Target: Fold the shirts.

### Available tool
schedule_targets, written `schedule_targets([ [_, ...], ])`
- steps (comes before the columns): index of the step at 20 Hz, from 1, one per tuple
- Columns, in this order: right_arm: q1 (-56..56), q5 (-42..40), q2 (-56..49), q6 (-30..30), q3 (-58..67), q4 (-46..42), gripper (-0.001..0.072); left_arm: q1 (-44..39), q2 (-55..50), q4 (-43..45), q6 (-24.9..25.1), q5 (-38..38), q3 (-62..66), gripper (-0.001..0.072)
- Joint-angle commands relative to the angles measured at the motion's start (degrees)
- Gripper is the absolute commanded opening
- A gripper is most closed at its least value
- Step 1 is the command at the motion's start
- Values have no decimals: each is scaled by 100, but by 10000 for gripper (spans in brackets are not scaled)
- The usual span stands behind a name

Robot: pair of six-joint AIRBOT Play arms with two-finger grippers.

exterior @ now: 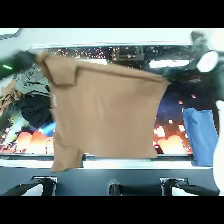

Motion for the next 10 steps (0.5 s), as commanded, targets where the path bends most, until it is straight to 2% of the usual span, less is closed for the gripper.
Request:
schedule_targets([
  [1,0,-699,-1073,1038,-98,258,47,-330,-1335,-177,2,151,-337,29],
  [2,0,-695,-1189,1198,-98,398,47,-413,-1563,-258,0,17,-334,29],
  [6,0,-750,-1388,1204,-98,726,48,-739,-2006,-291,0,-417,-334,29],
  [7,-20,-717,-1338,1095,-74,715,84,-730,-1982,-291,0,-538,-293,61],
  [8,-92,-625,-1246,883,-20,717,261,-645,-1950,-284,2,-822,-149,228],
  [9,-225,-426,-1095,658,52,710,467,-461,-1923,-280,0,-1292,105,445],
  [10,-415,-142,-914,341,122,706,497,-221,-1915,-210,-15,-1871,404,507],
])
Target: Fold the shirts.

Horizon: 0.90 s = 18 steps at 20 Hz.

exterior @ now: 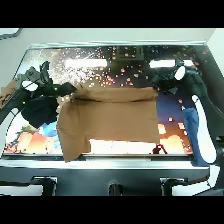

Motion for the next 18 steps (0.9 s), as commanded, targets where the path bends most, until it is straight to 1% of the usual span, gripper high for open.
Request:
schedule_targets([
  [1,-479,726,393,-861,146,83,486,557,-72,332,-297,-1794,752,507],
  [2,-748,1198,575,-1226,146,81,458,826,-72,828,-850,-2354,973,504],
  [3,-994,1853,688,-1449,146,79,409,1095,-61,1419,-1379,-2896,1034,495],
  [4,-1239,2420,737,-1534,129,63,368,1305,-63,1875,-1617,-3314,964,426],
  [5,-1425,2881,737,-1615,76,66,366,1475,-61,2166,-1681,-3580,745,350],
  [7,-1646,3456,737,-1799,-188,74,366,1698,-61,2218,-1552,-3716,101,353],
  [10,-1676,3580,748,-1797,-667,289,366,1753,-66,2203,-863,-3556,-791,374],
  [11,-1676,3545,748,-1803,-787,459,366,1753,-66,2201,-750,-3399,-979,373],
  [13,-1676,3458,748,-1845,-984,678,367,1727,-68,2175,-686,-3097,-1239,373],
  [15,-1676,3425,748,-1856,-1106,684,367,1681,-87,2133,-481,-3042,-1357,372],
  [17,-1676,3427,748,-1930,-1174,682,368,1668,-153,2131,-444,-3032,-1360,370],
  [18,-1676,3414,748,-1932,-1217,682,367,1670,-166,2129,-444,-2992,-1360,348],
])
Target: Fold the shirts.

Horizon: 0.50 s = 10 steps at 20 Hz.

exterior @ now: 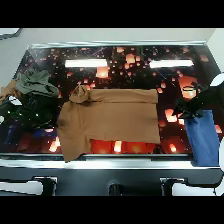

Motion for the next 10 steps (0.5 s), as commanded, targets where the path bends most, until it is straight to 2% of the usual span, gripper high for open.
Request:
schedule_targets([
  [1,-13,2,4,-94,-225,81,367,-4,-46,13,144,127,-125,313],
  [5,-13,-28,48,-245,-835,105,376,-33,-107,-166,144,245,-131,311],
  [7,-13,-184,190,-332,-1198,98,376,-131,-153,-170,144,243,-131,226],
  [9,-13,-315,334,-343,-1434,101,377,-240,-195,-166,144,243,-131,74],
  [10,-13,-339,393,-345,-1558,92,385,-256,-192,-168,146,245,-122,28],
])
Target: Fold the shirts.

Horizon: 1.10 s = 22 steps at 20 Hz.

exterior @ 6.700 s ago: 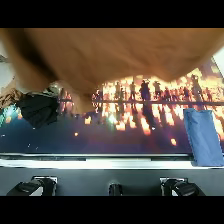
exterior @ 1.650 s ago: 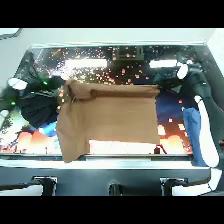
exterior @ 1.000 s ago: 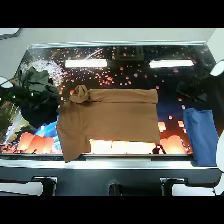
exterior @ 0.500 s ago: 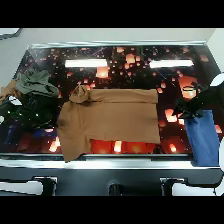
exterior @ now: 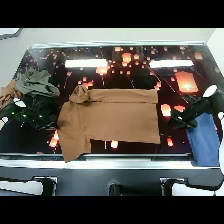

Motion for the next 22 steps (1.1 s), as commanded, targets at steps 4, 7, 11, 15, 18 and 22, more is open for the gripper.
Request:
schedule_targets([
  [4,-2,-448,525,-627,-1405,835,476,-74,7,0,26,-83,9,27],
  [7,-2,-1073,592,-479,-2065,688,475,-76,26,-2,24,-236,9,27],
  [11,-2,-1565,590,-444,-2479,1032,474,-74,127,0,24,-271,9,27],
  [15,-2,-2157,579,-168,-2612,1137,450,-76,208,-2,22,-278,9,27],
  [18,-2,-2192,503,-157,-2612,1340,281,-76,219,-9,20,-341,9,27],
  [22,-2,-1919,629,-382,-2253,1467,46,-72,304,-24,2,-835,264,25],
])
